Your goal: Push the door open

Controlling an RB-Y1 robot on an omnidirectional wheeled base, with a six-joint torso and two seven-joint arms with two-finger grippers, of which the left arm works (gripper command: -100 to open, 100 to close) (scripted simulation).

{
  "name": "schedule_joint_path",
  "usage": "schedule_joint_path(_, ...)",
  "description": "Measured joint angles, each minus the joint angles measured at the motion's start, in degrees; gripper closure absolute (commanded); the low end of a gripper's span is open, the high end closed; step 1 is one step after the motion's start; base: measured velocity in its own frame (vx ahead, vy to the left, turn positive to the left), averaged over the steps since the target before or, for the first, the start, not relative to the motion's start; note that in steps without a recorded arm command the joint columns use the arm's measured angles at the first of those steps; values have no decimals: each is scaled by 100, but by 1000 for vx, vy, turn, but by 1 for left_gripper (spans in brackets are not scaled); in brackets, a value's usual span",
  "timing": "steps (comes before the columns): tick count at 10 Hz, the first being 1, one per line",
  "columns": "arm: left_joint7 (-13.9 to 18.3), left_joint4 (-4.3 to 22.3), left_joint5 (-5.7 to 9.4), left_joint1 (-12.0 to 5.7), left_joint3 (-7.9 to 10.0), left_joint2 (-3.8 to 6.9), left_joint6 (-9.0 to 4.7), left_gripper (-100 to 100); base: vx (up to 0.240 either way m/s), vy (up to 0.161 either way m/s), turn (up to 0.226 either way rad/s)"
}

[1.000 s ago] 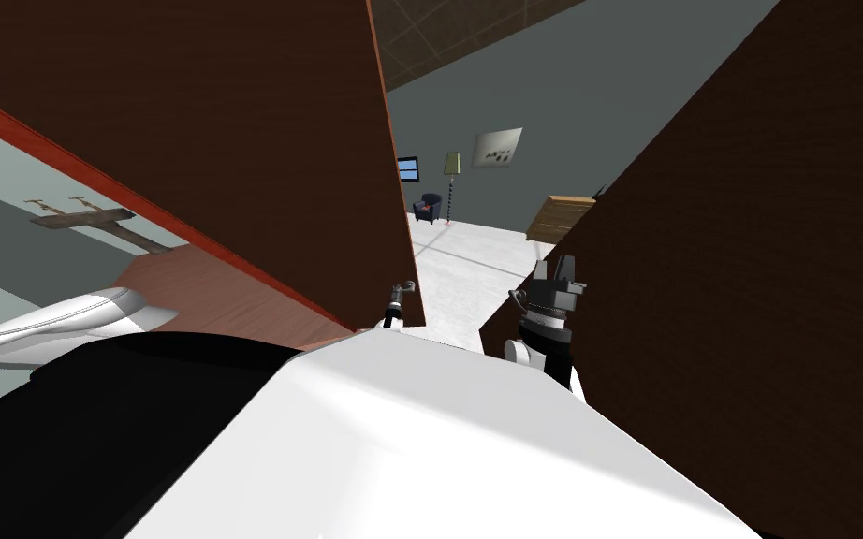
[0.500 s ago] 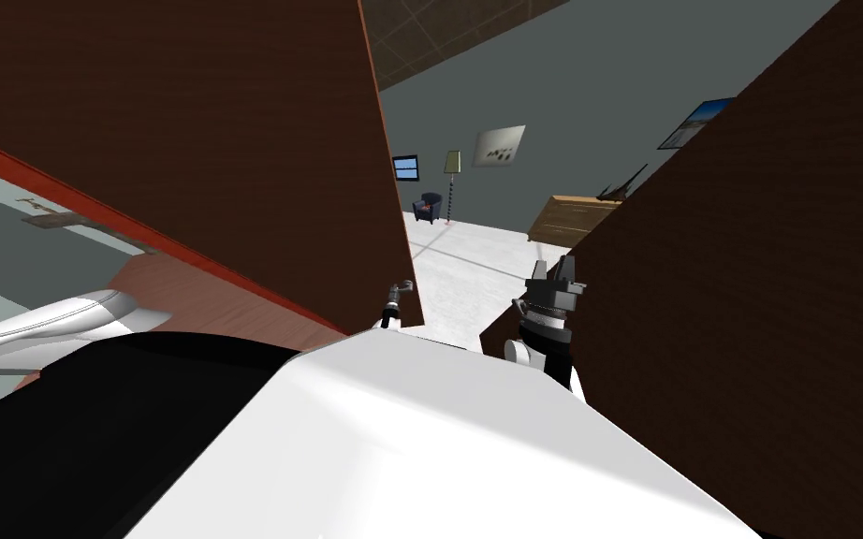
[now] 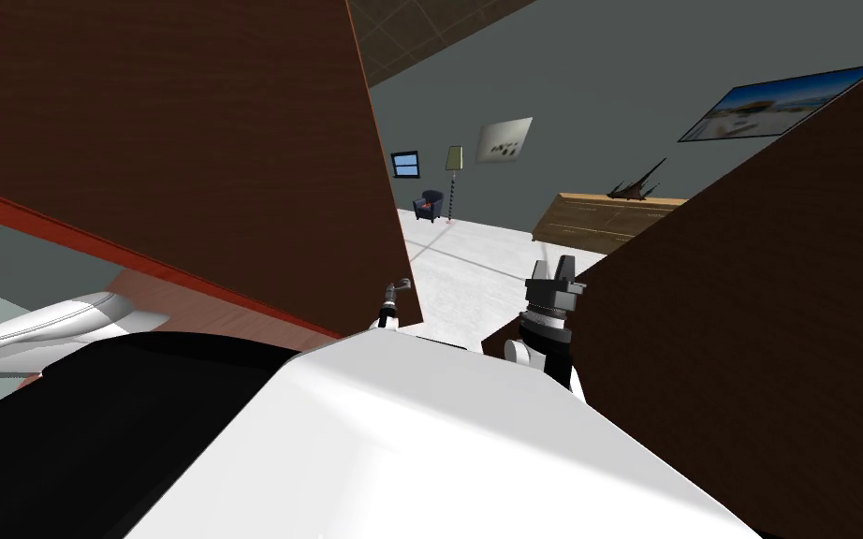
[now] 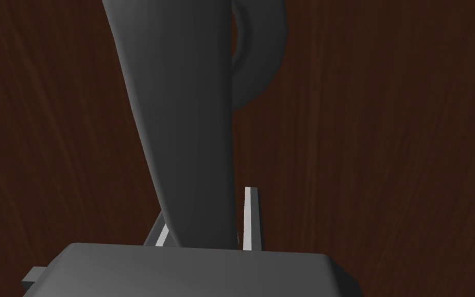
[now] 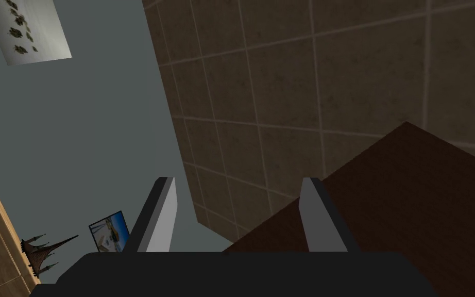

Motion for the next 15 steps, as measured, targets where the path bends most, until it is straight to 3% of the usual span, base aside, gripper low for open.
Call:
schedule_joint_path(1,-49,287,46,-138,83,80,-139,100,56,-8,15)
schedule_joint_path(2,-69,243,56,-136,109,88,-150,100,121,-11,49)
schedule_joint_path(3,-91,79,68,-72,149,40,-43,100,156,-8,24)
schedule_joint_path(5,-104,151,117,-94,247,87,-53,100,137,-25,42)
schedule_joint_path(7,-151,-80,151,-9,336,10,56,100,113,0,48)
schedule_joint_path(8,-190,111,182,-116,392,54,-30,100,133,-22,69)
schedule_joint_path(11,-266,130,275,-95,597,-12,-63,100,195,-25,67)
schedule_joint_path(12,-264,-78,294,13,645,-102,12,100,207,-23,78)
schedule_joint_path(13,-301,-110,329,12,726,-152,29,100,206,-41,82)
schedule_joint_path(15,-369,-15,403,-45,884,-166,-58,100,161,-48,68)
